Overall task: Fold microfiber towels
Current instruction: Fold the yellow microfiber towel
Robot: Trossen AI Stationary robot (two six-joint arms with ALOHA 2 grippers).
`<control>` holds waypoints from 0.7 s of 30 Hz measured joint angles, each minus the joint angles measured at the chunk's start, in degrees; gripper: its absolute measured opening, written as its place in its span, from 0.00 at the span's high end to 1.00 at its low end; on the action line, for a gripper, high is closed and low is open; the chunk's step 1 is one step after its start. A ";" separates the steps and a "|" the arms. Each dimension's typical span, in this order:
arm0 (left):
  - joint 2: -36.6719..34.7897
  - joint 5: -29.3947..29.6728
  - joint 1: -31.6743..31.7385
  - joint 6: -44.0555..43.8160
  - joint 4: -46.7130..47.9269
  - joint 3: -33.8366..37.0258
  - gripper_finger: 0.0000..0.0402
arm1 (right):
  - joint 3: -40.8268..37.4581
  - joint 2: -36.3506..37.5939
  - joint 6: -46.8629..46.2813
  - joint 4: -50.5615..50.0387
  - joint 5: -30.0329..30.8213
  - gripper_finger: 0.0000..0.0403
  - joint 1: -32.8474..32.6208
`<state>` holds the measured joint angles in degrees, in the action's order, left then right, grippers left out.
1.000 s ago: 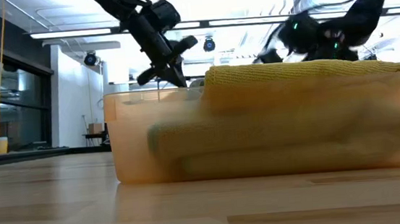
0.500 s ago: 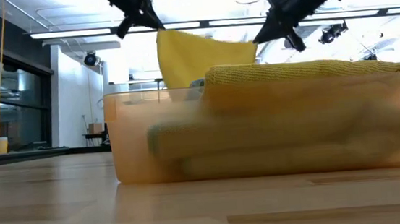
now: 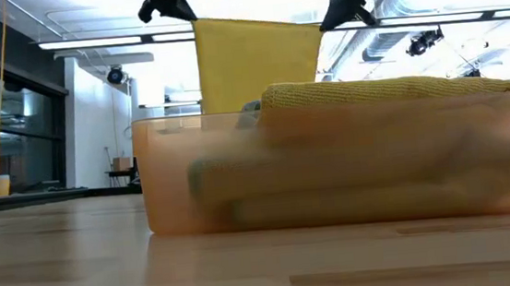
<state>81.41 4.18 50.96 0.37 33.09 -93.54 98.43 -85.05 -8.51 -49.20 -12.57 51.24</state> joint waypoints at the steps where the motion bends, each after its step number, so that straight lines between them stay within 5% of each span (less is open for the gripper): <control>1: 0.00 0.92 -0.33 0.58 1.14 0.00 1.00 | 0.99 -0.26 0.53 -1.18 0.16 1.00 -0.11; 12: -0.13 4.57 -7.66 -1.64 14.52 0.51 1.00 | -3.03 1.69 1.04 -11.78 4.62 1.00 -8.26; 21: -0.20 6.90 -19.02 -14.56 17.11 16.90 1.00 | -17.21 6.42 -6.76 -14.43 4.25 1.00 -21.75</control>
<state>81.21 11.08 31.95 -14.19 50.20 -76.63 81.22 -78.63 -15.27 -63.63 -8.32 29.50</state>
